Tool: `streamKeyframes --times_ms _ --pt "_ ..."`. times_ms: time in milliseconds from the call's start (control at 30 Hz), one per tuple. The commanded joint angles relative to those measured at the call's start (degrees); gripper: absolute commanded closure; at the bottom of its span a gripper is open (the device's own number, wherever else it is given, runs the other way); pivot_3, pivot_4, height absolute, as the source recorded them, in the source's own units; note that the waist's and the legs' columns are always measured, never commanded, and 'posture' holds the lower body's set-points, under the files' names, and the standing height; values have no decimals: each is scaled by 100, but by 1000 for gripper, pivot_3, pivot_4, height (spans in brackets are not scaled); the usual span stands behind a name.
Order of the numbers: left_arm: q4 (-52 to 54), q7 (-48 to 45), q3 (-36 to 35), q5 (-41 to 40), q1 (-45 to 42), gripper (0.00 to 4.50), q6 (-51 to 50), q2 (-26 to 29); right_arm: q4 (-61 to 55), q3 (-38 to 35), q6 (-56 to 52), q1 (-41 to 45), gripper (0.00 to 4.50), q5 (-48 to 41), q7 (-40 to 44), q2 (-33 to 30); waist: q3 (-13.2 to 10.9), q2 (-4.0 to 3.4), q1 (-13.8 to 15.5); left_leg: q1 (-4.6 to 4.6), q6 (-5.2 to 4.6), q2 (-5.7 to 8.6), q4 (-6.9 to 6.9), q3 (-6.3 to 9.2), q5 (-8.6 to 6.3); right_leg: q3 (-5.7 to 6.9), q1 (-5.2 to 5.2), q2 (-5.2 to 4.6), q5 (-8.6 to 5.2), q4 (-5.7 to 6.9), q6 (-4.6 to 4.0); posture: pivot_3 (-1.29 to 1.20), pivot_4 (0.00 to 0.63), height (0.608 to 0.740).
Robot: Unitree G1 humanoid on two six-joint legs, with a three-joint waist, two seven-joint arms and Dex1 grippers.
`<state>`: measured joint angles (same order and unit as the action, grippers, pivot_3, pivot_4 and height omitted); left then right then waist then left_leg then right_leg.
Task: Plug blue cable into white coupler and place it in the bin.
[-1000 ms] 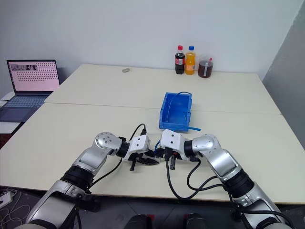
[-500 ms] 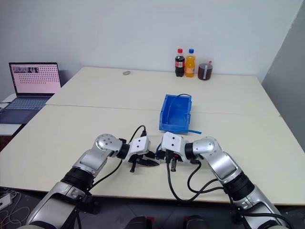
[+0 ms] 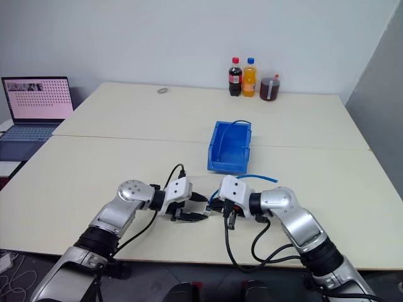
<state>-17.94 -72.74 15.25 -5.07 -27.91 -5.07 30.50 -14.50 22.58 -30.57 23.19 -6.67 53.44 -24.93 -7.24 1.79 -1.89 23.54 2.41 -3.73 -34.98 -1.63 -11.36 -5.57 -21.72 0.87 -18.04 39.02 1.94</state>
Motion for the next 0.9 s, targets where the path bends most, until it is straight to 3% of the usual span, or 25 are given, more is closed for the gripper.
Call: streamKeyframes --times_ms 33,133,300,433,600,700,767,900 --pt "787 166 -507 -502 127 564 -370 124 -309 -149 -578 -109 4500 -212 -173 -14 -6 -2 -13 20 0 -2 1 4 0 2 -16 5 1 2 -4 0 150 740" --pt "1254 346 -728 -691 257 35 -594 179 -584 -398 -902 -51 4500 -480 -334 98 -41 -6 -12 56 0 -4 2 16 0 10 -50 12 9 8 -21 0 150 740" --pt "2388 992 -1428 -1124 397 35 -1262 347 -1013 -1750 -2077 306 4500 -1574 -944 633 -146 10 -1 85 2 -1 -1 24 1 20 -63 7 11 3 -18 0 150 740" --pt "2616 1426 -1621 -1130 289 35 -1563 443 -799 -2433 -2457 677 4500 -2000 -1313 782 -160 10 1 89 3 6 -1 25 1 24 -62 -2 14 -2 -14 0 150 740" --pt "2393 1725 -1567 -938 140 35 -1599 481 344 -2534 -2091 1621 4500 -1951 -1466 862 -175 7 -4 89 3 7 -1 24 1 24 -63 0 14 -1 -13 0 150 740" --pt "2033 1746 -1480 -792 -21 35 -1271 461 2088 -2325 -1256 2566 4500 -1383 -1660 930 -192 -4 -48 86 2 5 -2 18 1 20 -64 3 15 1 -14 0 150 740" --pt "1871 1728 -1426 -744 -97 0 -1128 442 2956 -2220 -843 2995 3818 -1148 -1604 898 -204 -5 -57 85 2 6 -1 15 2 18 -67 4 17 1 -12 0 150 740" --pt "1590 1701 -1331 -651 -163 0 -842 437 4192 -1785 -294 3575 2874 -693 -998 590 -207 -5 -42 93 3 7 0 5 1 12 -72 0 17 -3 -14 0 150 740"
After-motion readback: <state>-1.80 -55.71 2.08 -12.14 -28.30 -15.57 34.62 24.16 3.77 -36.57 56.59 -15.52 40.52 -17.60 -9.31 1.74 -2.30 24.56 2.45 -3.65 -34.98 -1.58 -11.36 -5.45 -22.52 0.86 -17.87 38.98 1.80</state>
